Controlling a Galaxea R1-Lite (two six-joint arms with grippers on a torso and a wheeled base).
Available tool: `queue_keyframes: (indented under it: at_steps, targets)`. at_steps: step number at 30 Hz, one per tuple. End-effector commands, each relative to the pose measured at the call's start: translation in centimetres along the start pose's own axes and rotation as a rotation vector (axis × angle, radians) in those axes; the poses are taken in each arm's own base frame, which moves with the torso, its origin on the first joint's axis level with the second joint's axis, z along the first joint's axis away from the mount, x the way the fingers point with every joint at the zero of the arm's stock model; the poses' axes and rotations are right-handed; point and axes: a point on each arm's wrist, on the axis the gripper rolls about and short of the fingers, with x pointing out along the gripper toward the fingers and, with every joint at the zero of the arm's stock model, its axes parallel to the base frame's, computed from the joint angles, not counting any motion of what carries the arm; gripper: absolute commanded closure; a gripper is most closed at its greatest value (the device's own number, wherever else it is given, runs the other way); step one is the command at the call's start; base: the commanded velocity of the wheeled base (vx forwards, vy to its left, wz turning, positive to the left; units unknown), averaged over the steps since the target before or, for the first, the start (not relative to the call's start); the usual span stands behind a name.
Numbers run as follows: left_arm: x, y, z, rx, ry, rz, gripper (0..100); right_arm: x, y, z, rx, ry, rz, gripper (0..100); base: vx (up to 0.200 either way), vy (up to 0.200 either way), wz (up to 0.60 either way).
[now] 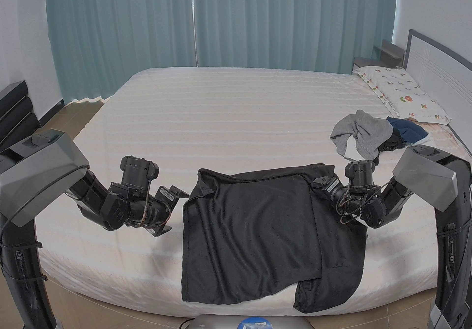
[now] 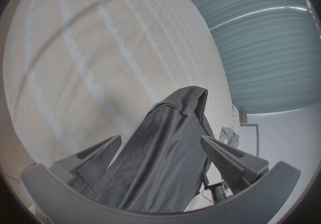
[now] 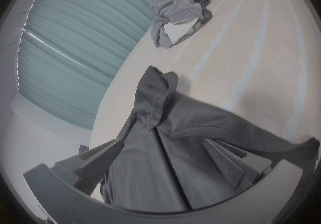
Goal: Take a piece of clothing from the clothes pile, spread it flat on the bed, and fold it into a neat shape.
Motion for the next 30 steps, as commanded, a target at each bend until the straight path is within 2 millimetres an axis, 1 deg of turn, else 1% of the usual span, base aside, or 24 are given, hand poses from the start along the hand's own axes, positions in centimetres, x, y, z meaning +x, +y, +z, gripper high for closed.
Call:
queue_keyframes:
  at_steps: [1, 4, 6, 10, 13, 14, 15, 19, 22, 23, 24, 25, 27, 30]
  targets:
    - [0.0, 0.0, 0.0, -0.005, 0.000, 0.001, 0, 1.4, -0.7, -0.5, -0.003, -0.030, -0.033, 0, 0.000, 0.000, 0.00]
    - [0.0, 0.1, 0.0, -0.003, 0.001, 0.002, 0, 0.4, 0.2, 0.5, 0.008, -0.052, -0.011, 0, 0.000, 0.000, 0.00]
    - [0.0, 0.1, 0.0, -0.003, 0.001, 0.002, 0, 0.2, 0.3, 0.4, 0.018, -0.044, -0.011, 0, 0.000, 0.000, 0.00]
    - [0.0, 0.1, -0.1, -0.004, 0.002, 0.003, 0, 0.4, 0.3, 0.4, 0.028, -0.049, -0.010, 0, 0.000, 0.000, 0.00]
    - [0.0, 0.1, -0.1, -0.004, 0.002, 0.003, 0, 0.8, -0.2, 0.4, 0.029, -0.056, -0.018, 0, 0.000, 0.000, 0.00]
    - [0.1, 0.1, -0.1, -0.004, 0.003, 0.005, 0, 1.3, -0.7, 0.8, 0.038, -0.064, -0.027, 0, 0.000, 0.000, 0.00]
    - [0.0, 0.1, -0.1, -0.004, 0.001, 0.004, 0, 1.5, -0.9, 0.9, 0.040, -0.066, -0.031, 100, 0.000, 0.000, 0.00]
    - [0.1, 0.1, -0.1, -0.004, 0.001, 0.005, 0, 1.5, -0.9, 1.2, 0.042, -0.075, -0.031, 100, 0.000, 0.000, 0.00]
    - [0.1, 0.1, -0.1, -0.004, 0.001, 0.004, 0, 1.2, -0.8, 2.1, 0.051, -0.097, -0.018, 100, 0.000, 0.000, 0.00]
    - [0.1, 0.1, -0.1, -0.004, 0.001, 0.004, 0, 1.2, -0.8, 2.1, 0.051, -0.097, -0.018, 100, 0.000, 0.000, 0.00]
    - [0.1, 0.1, -0.1, -0.006, 0.001, 0.004, 0, 1.1, -1.0, 2.9, 0.065, -0.112, -0.019, 100, 0.000, 0.000, 0.00]
    - [0.1, 0.1, 0.0, -0.005, 0.000, 0.002, 0, 1.0, -1.0, 3.1, 0.066, -0.115, -0.019, 100, 0.000, 0.000, 0.00]
    - [0.1, 0.0, 0.0, -0.004, -0.002, 0.001, 0, 0.9, -1.9, 4.4, 0.083, -0.141, -0.033, 100, 0.000, 0.000, 0.00]
    - [0.1, -0.1, 0.1, -0.006, -0.006, -0.004, 0, 0.7, -2.8, 5.7, 0.101, -0.166, -0.049, 100, 0.000, 0.000, 0.00]
